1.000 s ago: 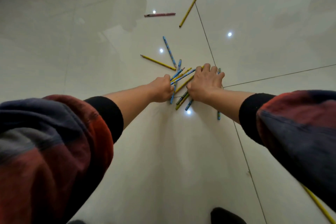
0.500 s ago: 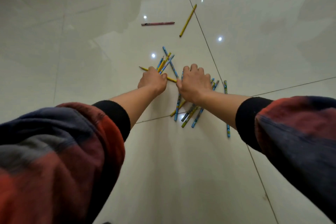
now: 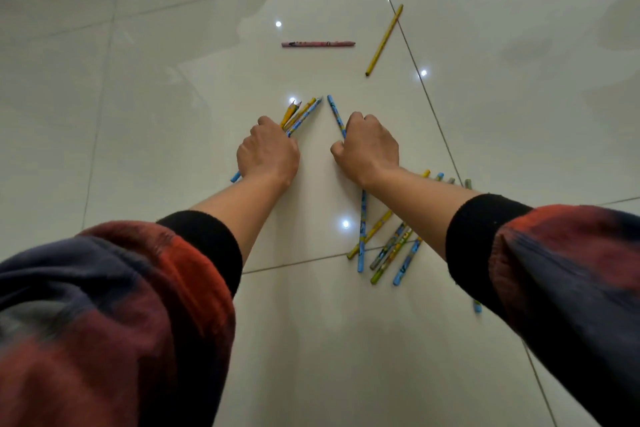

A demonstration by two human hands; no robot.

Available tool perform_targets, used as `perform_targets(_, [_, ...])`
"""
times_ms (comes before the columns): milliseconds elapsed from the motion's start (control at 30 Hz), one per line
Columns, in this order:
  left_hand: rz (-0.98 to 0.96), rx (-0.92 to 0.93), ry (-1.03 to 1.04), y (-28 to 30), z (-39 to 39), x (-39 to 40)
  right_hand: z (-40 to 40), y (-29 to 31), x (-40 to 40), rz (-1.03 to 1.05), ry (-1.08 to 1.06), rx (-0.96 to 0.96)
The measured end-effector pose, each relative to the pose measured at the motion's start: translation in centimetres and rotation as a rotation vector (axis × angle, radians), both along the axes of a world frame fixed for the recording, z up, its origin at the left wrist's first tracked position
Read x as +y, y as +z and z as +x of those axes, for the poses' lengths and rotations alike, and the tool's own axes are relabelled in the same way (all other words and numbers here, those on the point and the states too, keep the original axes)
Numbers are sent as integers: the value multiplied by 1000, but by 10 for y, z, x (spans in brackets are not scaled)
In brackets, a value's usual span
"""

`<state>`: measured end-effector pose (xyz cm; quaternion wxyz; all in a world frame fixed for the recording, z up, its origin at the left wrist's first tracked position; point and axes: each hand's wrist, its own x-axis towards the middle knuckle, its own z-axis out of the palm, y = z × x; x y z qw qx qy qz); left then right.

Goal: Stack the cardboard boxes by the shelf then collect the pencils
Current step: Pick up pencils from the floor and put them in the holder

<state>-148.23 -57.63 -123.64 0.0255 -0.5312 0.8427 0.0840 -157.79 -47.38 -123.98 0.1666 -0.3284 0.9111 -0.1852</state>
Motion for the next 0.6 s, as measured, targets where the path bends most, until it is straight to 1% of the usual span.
perform_targets(100, [-72,-6,-70,-9,9,-8,-5,2,-13,51,-30,30])
perform_targets(167, [-86,11,-81,-11,11,-14,-14,4,-20,61,-74,26])
perform_targets(267, [-71,43,-108,-17,11,-21,-29,2,-25,-35,-190,-18])
perform_targets(333, [-88,15,-167,-20,9,-27,-40,0,-27,-94,-234,-9])
perform_targets(400, [-108,-26,-208,-21,5,-33,-53,-5,-30,-116,-220,66])
perform_targets(467, [-105,-17,-214,-22,2,-35,-65,-9,-28,-101,-166,118])
perform_targets(600, [-115,48,-213,-27,5,-33,-80,-17,-26,79,9,170])
